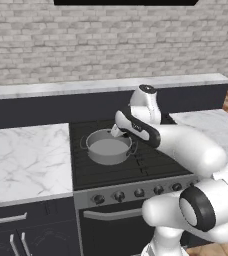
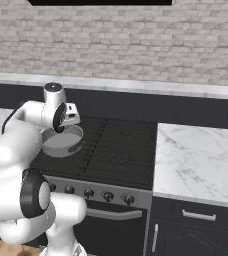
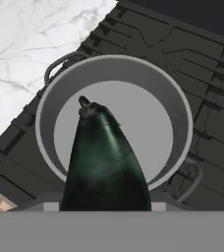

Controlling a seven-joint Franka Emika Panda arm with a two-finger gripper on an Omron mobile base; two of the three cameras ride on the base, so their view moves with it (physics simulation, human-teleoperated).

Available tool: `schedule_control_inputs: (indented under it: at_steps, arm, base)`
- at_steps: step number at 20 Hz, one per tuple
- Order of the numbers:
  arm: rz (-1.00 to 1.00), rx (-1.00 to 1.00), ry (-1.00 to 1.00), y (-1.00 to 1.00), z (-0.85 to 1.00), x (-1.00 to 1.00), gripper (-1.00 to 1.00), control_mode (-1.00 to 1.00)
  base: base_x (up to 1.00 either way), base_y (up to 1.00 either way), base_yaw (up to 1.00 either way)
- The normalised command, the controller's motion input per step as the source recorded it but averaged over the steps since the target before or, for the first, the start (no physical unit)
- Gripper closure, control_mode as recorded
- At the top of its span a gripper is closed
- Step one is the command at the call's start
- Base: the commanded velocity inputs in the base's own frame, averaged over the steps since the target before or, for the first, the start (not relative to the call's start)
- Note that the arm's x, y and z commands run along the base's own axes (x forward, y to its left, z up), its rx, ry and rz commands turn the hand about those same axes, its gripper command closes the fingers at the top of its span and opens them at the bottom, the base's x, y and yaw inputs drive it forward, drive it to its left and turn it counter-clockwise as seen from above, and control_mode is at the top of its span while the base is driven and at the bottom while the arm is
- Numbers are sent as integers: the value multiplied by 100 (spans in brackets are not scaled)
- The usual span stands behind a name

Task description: Turn on the burner for the pot on the stove. Wait thirty seconds for the pot to heat up. Then add the eggplant to the pot.

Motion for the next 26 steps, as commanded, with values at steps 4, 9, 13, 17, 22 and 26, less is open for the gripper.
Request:
schedule_control_inputs:
  at_steps: [4, 9, 13, 17, 22, 26]
  arm:
    - [3, 0, 0, 25, -24, 7, 100, -100]
    - [8, 0, -4, 0, -40, 0, 100, -100]
    - [8, 0, -4, 2, -34, 1, 100, -100]
    - [5, 0, -5, 12, -30, 13, 100, -100]
    - [4, 0, 0, 0, -26, 30, 100, -100]
    - [4, 0, -2, 0, -26, 29, 100, -100]
  base:
    - [0, 0, 0]
    - [0, 0, 0]
    - [0, 0, 0]
    - [0, 0, 0]
    - [0, 0, 0]
    - [0, 0, 0]
